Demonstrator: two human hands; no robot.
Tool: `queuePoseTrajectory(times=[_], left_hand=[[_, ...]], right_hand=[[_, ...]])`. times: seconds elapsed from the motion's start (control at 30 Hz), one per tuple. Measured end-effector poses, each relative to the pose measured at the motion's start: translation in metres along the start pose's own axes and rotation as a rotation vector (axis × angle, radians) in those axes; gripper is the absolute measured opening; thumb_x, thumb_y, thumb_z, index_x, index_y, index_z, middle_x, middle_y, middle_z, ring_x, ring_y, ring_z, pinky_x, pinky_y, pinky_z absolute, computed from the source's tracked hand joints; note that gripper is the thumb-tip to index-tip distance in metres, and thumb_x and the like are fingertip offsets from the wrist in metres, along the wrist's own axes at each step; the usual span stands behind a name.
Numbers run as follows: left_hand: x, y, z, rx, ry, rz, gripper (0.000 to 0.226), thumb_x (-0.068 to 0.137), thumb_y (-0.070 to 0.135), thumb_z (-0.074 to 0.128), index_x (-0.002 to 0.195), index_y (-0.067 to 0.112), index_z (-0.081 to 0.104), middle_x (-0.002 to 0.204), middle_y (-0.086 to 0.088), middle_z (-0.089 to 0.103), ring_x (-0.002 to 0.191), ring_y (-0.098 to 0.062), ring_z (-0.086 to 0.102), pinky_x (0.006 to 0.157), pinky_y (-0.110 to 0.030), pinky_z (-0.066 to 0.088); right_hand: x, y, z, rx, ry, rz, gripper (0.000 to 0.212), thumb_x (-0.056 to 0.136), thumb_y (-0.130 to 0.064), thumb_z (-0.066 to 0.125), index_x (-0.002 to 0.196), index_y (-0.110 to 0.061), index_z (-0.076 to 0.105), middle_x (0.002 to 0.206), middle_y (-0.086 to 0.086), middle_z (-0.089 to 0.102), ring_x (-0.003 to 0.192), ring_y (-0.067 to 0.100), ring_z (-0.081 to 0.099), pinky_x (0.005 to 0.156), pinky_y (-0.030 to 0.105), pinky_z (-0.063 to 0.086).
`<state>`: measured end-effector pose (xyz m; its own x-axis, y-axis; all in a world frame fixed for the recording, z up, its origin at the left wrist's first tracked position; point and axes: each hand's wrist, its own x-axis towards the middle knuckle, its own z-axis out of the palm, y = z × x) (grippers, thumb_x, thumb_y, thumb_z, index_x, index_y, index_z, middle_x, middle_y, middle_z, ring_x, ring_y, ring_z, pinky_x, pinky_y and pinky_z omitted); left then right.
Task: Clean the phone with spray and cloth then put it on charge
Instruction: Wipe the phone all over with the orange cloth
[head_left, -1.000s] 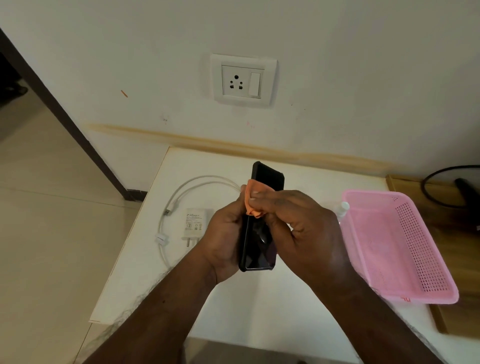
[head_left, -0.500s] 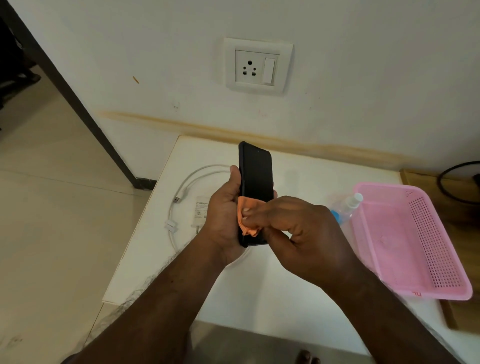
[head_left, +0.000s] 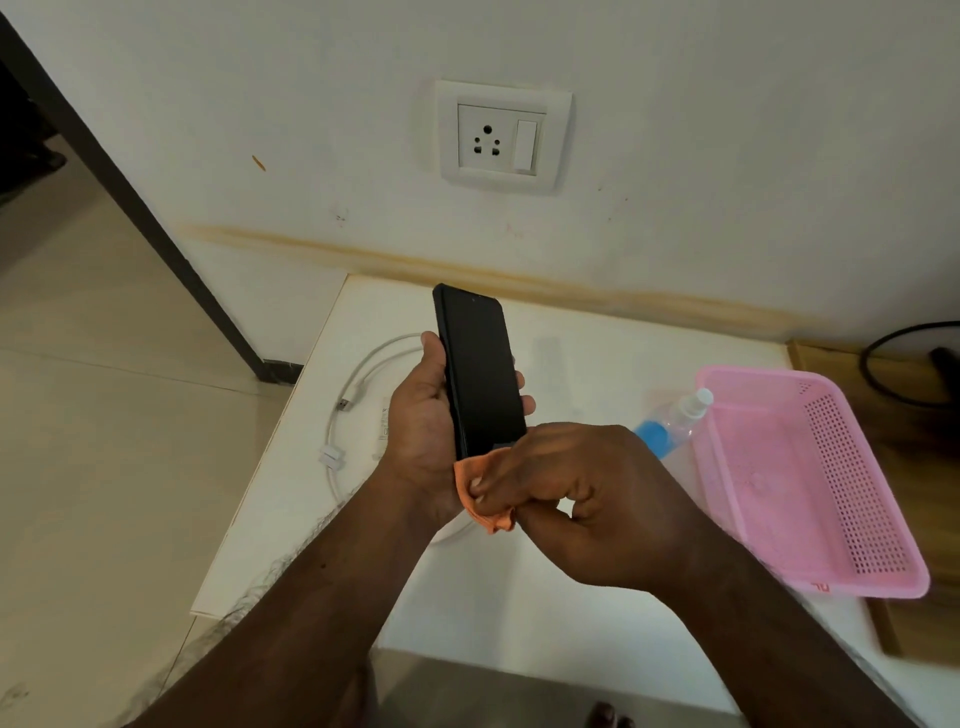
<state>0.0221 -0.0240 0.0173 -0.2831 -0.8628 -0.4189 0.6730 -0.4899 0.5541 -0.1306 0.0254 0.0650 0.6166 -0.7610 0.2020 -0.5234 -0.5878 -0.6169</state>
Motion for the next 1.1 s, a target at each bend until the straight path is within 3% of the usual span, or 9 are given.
queuePoseTrajectory(times=[0.13, 0.33, 0.43, 0.53, 0.73, 0.83, 0.93, 1.1], left_hand=[[0.003, 0.002, -0.005, -0.015, -0.036, 0.021, 0.075, 0.093, 0.072, 0.035, 0.112, 0.009, 0.072, 0.098, -0.015, 0.066, 0.085, -0.03, 0.064, 0.075, -0.041, 0.056], [0.004, 0.004, -0.01, 0.055, -0.055, 0.084, 0.069, 0.096, 0.068, 0.034, 0.121, 0.015, 0.071, 0.11, -0.014, 0.068, 0.097, -0.029, 0.066, 0.09, -0.05, 0.052], [0.002, 0.001, -0.005, 0.149, -0.032, 0.091, 0.065, 0.093, 0.067, 0.036, 0.109, 0.019, 0.077, 0.106, -0.014, 0.072, 0.09, -0.03, 0.07, 0.081, -0.051, 0.057], [0.0, -0.001, 0.001, 0.153, -0.004, 0.067, 0.072, 0.092, 0.067, 0.038, 0.12, 0.009, 0.07, 0.106, -0.02, 0.068, 0.086, -0.035, 0.066, 0.073, -0.047, 0.058], [-0.001, -0.001, 0.0, 0.161, -0.081, -0.001, 0.081, 0.087, 0.071, 0.041, 0.125, 0.004, 0.066, 0.109, -0.019, 0.065, 0.09, -0.034, 0.063, 0.081, -0.048, 0.055], [-0.002, 0.002, 0.001, 0.154, -0.095, -0.002, 0.077, 0.09, 0.071, 0.038, 0.12, 0.007, 0.07, 0.108, -0.017, 0.066, 0.088, -0.033, 0.065, 0.081, -0.047, 0.056], [-0.004, 0.002, 0.003, 0.161, -0.089, -0.004, 0.076, 0.092, 0.07, 0.036, 0.122, 0.008, 0.069, 0.107, -0.016, 0.066, 0.089, -0.033, 0.065, 0.082, -0.048, 0.055], [-0.007, 0.002, 0.002, 0.187, -0.113, 0.001, 0.078, 0.092, 0.071, 0.036, 0.124, 0.007, 0.067, 0.108, -0.016, 0.066, 0.09, -0.033, 0.065, 0.083, -0.048, 0.055]], right_hand=[[-0.003, 0.001, -0.007, -0.025, 0.038, 0.034, 0.019, 0.083, -0.011, 0.067, 0.095, -0.016, 0.08, 0.097, -0.004, 0.077, 0.088, 0.012, 0.071, 0.077, 0.036, 0.061], [0.0, 0.009, -0.019, 0.104, 0.423, 0.084, 0.019, 0.084, 0.004, 0.067, 0.09, -0.009, 0.078, 0.088, -0.004, 0.075, 0.081, 0.008, 0.069, 0.072, 0.019, 0.052], [-0.001, 0.008, -0.027, 0.316, 0.589, 0.261, 0.019, 0.087, -0.003, 0.067, 0.088, -0.019, 0.077, 0.085, -0.011, 0.075, 0.082, 0.007, 0.07, 0.071, 0.013, 0.051], [-0.001, 0.01, -0.038, 0.472, 0.699, 0.385, 0.033, 0.089, -0.001, 0.068, 0.087, -0.034, 0.073, 0.086, -0.021, 0.075, 0.085, 0.002, 0.07, 0.071, 0.01, 0.051], [-0.021, 0.028, -0.064, 0.566, 0.865, 0.541, 0.013, 0.087, -0.022, 0.065, 0.087, -0.031, 0.074, 0.083, -0.009, 0.074, 0.078, 0.009, 0.071, 0.066, 0.019, 0.054], [-0.041, 0.031, -0.073, 0.608, 0.831, 0.508, 0.02, 0.079, -0.012, 0.057, 0.077, -0.026, 0.072, 0.071, -0.006, 0.07, 0.064, 0.006, 0.065, 0.056, 0.02, 0.05], [-0.062, 0.032, -0.078, 0.584, 0.641, 0.628, 0.015, 0.072, -0.012, 0.058, 0.069, -0.019, 0.07, 0.062, -0.001, 0.066, 0.055, 0.009, 0.06, 0.048, 0.019, 0.046], [-0.085, 0.041, -0.06, 0.313, 0.225, 1.04, 0.013, 0.085, -0.011, 0.067, 0.076, -0.02, 0.069, 0.078, -0.002, 0.069, 0.08, 0.015, 0.065, 0.061, 0.021, 0.048]])
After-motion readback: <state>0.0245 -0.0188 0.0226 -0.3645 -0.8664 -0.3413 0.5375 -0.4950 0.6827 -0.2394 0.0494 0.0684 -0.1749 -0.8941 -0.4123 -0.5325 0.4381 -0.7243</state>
